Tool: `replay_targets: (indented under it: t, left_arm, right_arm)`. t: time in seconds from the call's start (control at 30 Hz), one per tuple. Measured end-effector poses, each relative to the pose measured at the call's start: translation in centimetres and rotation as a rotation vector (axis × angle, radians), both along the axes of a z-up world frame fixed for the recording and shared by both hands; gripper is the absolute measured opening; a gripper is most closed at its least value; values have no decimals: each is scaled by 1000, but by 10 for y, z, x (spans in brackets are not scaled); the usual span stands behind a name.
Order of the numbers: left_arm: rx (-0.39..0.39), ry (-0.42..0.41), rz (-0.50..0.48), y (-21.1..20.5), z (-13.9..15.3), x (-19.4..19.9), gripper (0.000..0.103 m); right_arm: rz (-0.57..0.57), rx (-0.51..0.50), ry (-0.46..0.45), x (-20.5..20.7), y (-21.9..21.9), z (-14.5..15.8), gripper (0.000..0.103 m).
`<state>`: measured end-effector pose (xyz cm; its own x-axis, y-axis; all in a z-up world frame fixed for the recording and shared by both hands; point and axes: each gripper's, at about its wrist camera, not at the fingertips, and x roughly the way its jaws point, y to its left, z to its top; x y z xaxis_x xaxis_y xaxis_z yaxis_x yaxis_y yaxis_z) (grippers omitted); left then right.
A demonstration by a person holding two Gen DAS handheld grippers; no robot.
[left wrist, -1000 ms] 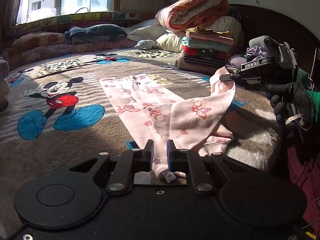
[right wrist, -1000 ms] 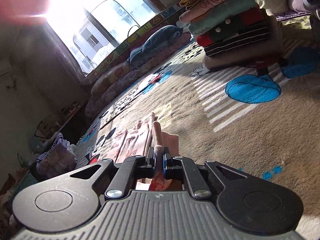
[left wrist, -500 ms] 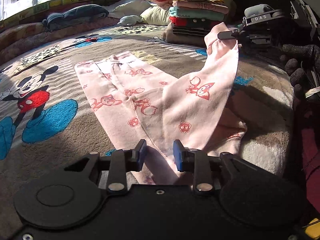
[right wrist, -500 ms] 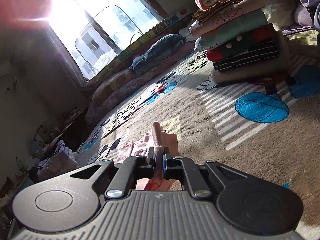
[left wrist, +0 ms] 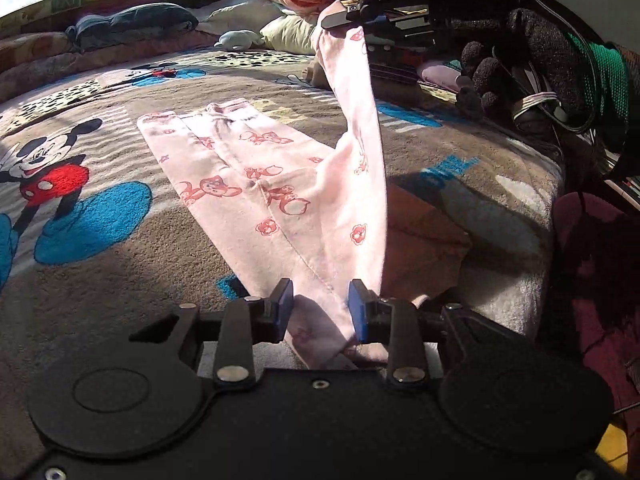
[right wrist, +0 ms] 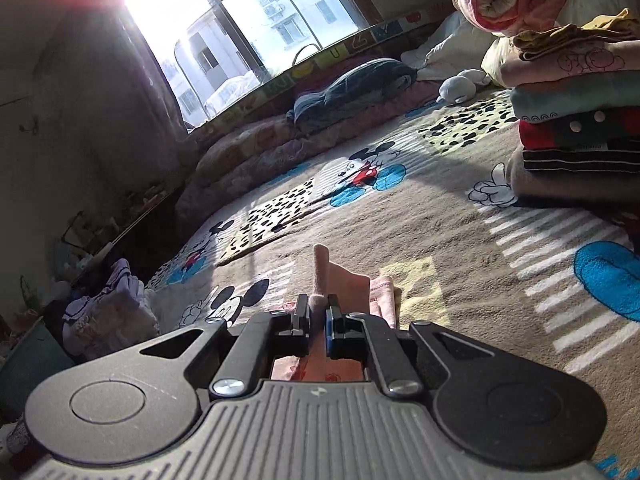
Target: Fold clothes
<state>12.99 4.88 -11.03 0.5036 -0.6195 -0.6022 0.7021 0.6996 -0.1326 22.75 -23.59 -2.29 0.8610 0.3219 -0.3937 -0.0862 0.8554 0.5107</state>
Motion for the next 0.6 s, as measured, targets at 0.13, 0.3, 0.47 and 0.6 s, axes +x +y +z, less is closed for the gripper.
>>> replay_targets:
  t: [0.13,0.3,0.47,0.6]
  left_arm:
    - [-39,-16,-25,7,3,-7,42]
    - [-53,-16,-74,3,1,-13,45]
    - [-18,1,-90,-2,-6,-14,46]
    - [-33,19,-88,1,-7,-12,46]
  right_arm:
    - [29,-32,7,19,21,4,9]
    - [49,-63,9,35,41,8,9]
    - [63,-94,19,50,53,8,9]
    - [80,-134,51,66,64,3,9]
